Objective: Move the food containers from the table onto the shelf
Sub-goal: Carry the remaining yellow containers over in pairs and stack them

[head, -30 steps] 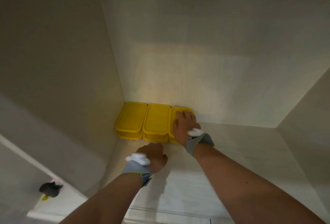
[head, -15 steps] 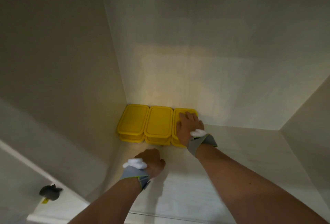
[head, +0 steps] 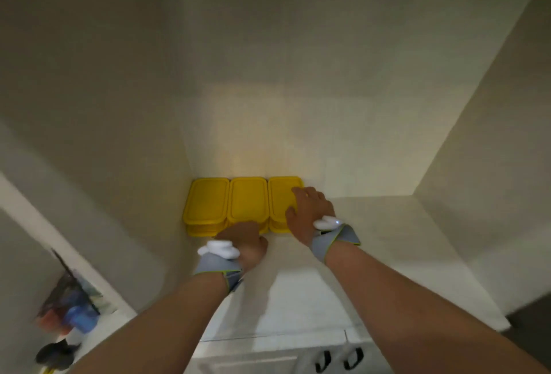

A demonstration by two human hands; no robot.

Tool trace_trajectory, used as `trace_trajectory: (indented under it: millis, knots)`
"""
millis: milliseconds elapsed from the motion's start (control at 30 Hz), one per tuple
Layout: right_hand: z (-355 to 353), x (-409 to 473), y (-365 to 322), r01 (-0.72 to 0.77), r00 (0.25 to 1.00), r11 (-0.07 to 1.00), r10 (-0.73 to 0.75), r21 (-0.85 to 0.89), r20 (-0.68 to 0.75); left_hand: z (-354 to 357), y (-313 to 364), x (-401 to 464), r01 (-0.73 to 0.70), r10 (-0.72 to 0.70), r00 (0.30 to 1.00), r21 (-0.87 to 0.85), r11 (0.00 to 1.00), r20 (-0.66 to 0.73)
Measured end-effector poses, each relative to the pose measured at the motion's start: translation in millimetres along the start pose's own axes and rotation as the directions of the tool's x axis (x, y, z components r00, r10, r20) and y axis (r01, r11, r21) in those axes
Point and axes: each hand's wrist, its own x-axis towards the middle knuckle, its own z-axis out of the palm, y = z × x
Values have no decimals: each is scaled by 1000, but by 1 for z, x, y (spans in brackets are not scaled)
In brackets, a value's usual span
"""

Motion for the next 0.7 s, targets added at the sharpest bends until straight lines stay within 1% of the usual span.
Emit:
trace_trajectory:
  millis: [100, 167, 233, 267, 333, 367, 433, 500, 600, 700]
  knots:
    - [-24, -34, -3, -11, 1000, 999, 11, 39, -20, -25, 10, -15, -122, 120, 991, -31, 992, -63]
    - [-38, -61, -1, -20, 999, 999, 21, 36, -33, -43, 17, -28, -194, 193, 980, -22, 981, -55]
    - [-54, -90, 0, -74, 996, 997, 75, 36, -40, -59, 26, -41, -266, 265, 962, 5, 964, -65]
    - [-64, -106, 2, -110, 993, 993, 111, 41, -32, -66, 32, -49, -293, 294, 952, 27, 956, -80]
    - [-74, -124, 4, -145, 989, 988, 146, 44, -12, -75, 41, -59, -304, 308, 946, 58, 951, -105]
    - [-83, -140, 3, -170, 985, 985, 171, 36, -11, -81, 47, -68, -338, 346, 930, 82, 937, -120]
    - [-95, -163, 2, -200, 978, 979, 202, 47, -47, -88, 55, -82, -366, 381, 909, 114, 924, -169]
    - [-109, -193, 8, -234, 965, 971, 237, 40, -109, -98, 69, -103, -423, 434, 872, 99, 901, -226]
    - [-128, -218, 9, -268, 953, 963, 267, 14, -145, -112, 81, -122, -502, 486, 831, 9, 865, -269]
    - [-144, -245, 9, -274, 946, 959, 255, -68, -200, -128, 93, -147, -525, 498, 820, -25, 851, -281]
